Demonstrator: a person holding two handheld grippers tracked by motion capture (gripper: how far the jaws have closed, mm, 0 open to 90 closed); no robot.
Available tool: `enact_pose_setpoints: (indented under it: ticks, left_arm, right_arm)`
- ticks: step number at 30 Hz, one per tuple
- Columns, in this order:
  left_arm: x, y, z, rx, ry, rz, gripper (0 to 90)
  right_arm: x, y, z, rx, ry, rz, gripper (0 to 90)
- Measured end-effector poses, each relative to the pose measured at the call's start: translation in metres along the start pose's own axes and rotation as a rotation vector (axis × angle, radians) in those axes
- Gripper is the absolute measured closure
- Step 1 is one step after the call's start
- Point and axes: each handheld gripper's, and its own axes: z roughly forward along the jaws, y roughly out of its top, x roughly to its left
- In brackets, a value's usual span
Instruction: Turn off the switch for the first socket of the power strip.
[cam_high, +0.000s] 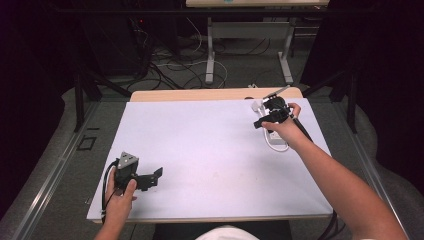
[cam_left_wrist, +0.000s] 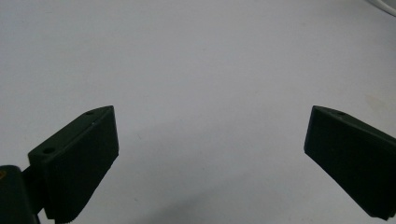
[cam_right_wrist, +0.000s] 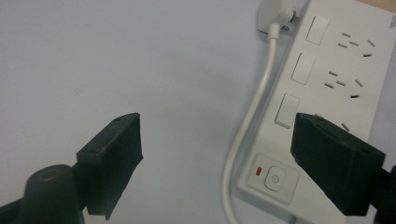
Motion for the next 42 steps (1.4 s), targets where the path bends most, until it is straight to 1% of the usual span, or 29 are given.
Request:
enact_pose_setpoints:
  ticks: [1, 6, 8, 13, 14, 15, 16, 17, 18, 21, 24, 26, 27, 28, 29, 31, 32, 33, 34, 38, 42]
  left_arm:
    - [0.0, 0.0, 0.0, 0.0, -0.001, 0.0, 2.9]
    - [0.0, 0.0, 0.0, -0.005, -0.001, -0.004, 2.9]
    - [0.0, 0.0, -0.001, -0.006, -0.002, -0.006, 2.9]
    - [0.0, 0.0, -0.001, -0.007, -0.002, -0.005, 2.9]
    - [0.0, 0.0, -0.001, -0.008, -0.002, -0.006, 2.9]
    - [0.0, 0.0, -0.001, -0.008, -0.002, -0.006, 2.9]
    - [0.0, 0.0, -0.001, -0.008, -0.002, -0.006, 2.9]
    - [0.0, 0.0, -0.001, -0.008, -0.002, -0.007, 2.9]
    - [0.0, 0.0, -0.001, -0.007, -0.002, -0.007, 2.9]
    - [0.0, 0.0, -0.001, -0.007, -0.004, -0.009, 2.9]
    - [0.0, 0.0, -0.001, -0.007, -0.005, -0.008, 2.9]
    - [0.0, 0.0, -0.001, -0.007, -0.005, -0.01, 2.9]
    - [-0.001, -0.001, 0.0, -0.019, 0.001, -0.009, 2.9]
    - [0.0, 0.0, 0.0, -0.014, -0.001, -0.009, 2.9]
    - [-0.001, 0.0, 0.0, -0.015, -0.001, -0.009, 2.9]
    - [-0.001, -0.001, 0.0, -0.021, 0.001, -0.011, 2.9]
    - [-0.001, -0.001, 0.0, -0.023, 0.002, -0.012, 2.9]
    - [0.0, 0.0, 0.0, -0.014, -0.002, -0.01, 2.9]
    - [0.0, 0.0, 0.0, -0.015, -0.001, -0.01, 2.9]
    - [-0.001, -0.001, 0.0, -0.015, -0.002, -0.011, 2.9]
    - [-0.001, -0.001, 0.0, -0.015, -0.002, -0.01, 2.9]
  right_arm:
    - [0.001, -0.001, -0.003, 0.001, 0.005, -0.014, 15.0]
    - [0.01, -0.007, -0.013, -0.016, 0.017, -0.027, 7.3]
    - [0.015, -0.011, -0.02, -0.037, 0.029, -0.033, 4.9]
    - [0.02, -0.019, -0.029, -0.061, 0.038, -0.031, 1.0]
    - [0.021, -0.021, -0.031, -0.062, 0.041, -0.022, 0.0]
    - [0.021, -0.023, -0.033, -0.066, 0.044, -0.019, 0.0]
    - [0.021, -0.024, -0.035, -0.071, 0.061, -0.017, 0.0]
    - [0.022, -0.026, -0.038, -0.076, 0.069, -0.001, 0.0]
    - [0.021, -0.028, -0.04, -0.088, 0.057, -0.019, 0.0]
    - [0.023, -0.035, -0.047, -0.109, 0.082, -0.031, 0.0]
    - [0.024, -0.043, -0.052, -0.126, 0.081, -0.063, 0.0]
    - [0.025, -0.048, -0.055, -0.135, 0.089, -0.074, 0.0]
    - [0.026, -0.051, -0.057, -0.141, 0.091, -0.076, 0.0]
    - [0.026, -0.055, -0.058, -0.151, 0.1, -0.082, 0.0]
    - [0.026, -0.057, -0.059, -0.158, 0.097, -0.091, 0.0]
    - [0.027, -0.063, -0.062, -0.174, 0.107, -0.099, 0.0]
    - [0.028, -0.067, -0.064, -0.178, 0.112, -0.089, 0.0]
    - [0.027, -0.071, -0.065, -0.19, 0.118, -0.091, 0.0]
    - [0.028, -0.074, -0.067, -0.19, 0.125, -0.09, 0.0]
    - [0.031, -0.089, -0.069, -0.203, 0.129, -0.1, 0.0]
    - [0.035, -0.104, -0.071, -0.217, 0.13, -0.119, 0.0]
